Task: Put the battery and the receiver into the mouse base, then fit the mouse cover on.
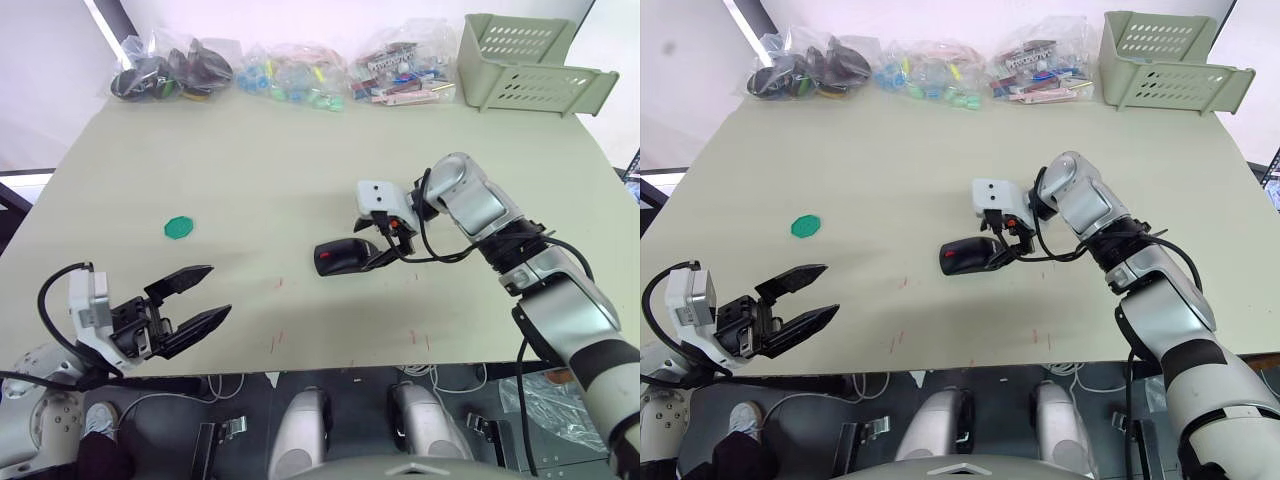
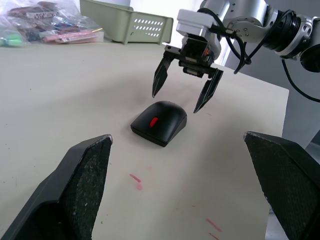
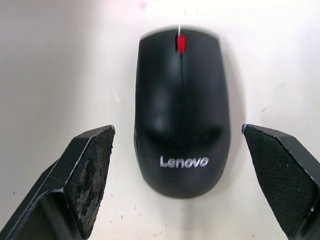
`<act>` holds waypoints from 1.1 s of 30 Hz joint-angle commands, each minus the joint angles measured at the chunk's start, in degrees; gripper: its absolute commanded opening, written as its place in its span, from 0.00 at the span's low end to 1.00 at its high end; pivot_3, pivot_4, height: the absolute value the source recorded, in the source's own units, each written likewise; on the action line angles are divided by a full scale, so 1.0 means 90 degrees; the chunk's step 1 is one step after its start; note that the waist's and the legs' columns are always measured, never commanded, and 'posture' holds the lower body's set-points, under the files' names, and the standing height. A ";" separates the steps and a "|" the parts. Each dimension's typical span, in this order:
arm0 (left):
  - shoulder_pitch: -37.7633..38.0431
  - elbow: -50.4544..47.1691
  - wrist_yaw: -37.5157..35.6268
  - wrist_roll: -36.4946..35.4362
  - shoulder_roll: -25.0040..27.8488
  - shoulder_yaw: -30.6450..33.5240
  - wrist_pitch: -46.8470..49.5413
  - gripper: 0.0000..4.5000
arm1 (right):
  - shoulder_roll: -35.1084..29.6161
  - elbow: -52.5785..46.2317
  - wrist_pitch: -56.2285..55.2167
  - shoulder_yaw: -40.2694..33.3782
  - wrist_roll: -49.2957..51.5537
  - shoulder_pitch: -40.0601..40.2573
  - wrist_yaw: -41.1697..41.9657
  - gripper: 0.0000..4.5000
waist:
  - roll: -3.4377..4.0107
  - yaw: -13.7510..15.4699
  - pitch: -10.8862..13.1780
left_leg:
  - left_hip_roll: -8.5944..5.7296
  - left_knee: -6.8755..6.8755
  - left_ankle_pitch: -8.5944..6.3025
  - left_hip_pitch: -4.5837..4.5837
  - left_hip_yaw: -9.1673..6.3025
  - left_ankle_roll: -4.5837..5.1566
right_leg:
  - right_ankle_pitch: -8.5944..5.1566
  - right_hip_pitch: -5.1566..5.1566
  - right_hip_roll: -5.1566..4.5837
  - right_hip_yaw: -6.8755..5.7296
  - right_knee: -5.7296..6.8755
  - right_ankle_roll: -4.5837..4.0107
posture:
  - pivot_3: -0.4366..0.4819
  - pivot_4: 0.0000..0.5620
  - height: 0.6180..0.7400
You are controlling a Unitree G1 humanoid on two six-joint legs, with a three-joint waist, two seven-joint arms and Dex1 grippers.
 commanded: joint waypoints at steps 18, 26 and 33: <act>-0.0119 -0.0061 0.0004 -0.0006 0.0016 -0.0054 -0.0114 1.00 | 0.1020 -0.0868 0.0395 -0.0498 0.0696 0.0877 -0.1360 0.31 | -0.0002 -0.0006 -0.0001 | 0.0000 0.0000 0.0001 0.0001 0.0001 -0.0001 | 0.0001 0.0001 0.0003 0.0000 0.0003 0.0001 | 0.48 0.27 1.00; -0.0089 -0.0050 -0.0007 0.0027 0.0012 -0.0071 -0.0148 1.00 | 0.1072 0.0208 0.0027 0.0260 -0.0200 0.0828 -0.1602 0.31 | -0.0003 -0.0007 -0.0004 | -0.0001 0.0000 0.0003 0.0002 0.0002 -0.0004 | 0.0000 0.0002 0.0004 0.0000 0.0003 0.0000 | 0.48 0.27 1.00; -0.0137 -0.0018 0.0005 0.0052 -0.0019 -0.0107 -0.0188 1.00 | 0.0869 -0.0779 0.0036 -0.0914 0.0872 0.1112 -0.1479 0.31 | -0.0006 0.0043 -0.0006 | -0.0003 0.0002 0.0014 0.0018 0.0000 -0.0022 | -0.0005 0.0026 -0.0016 -0.0020 0.0002 -0.0010 | 0.48 0.27 1.00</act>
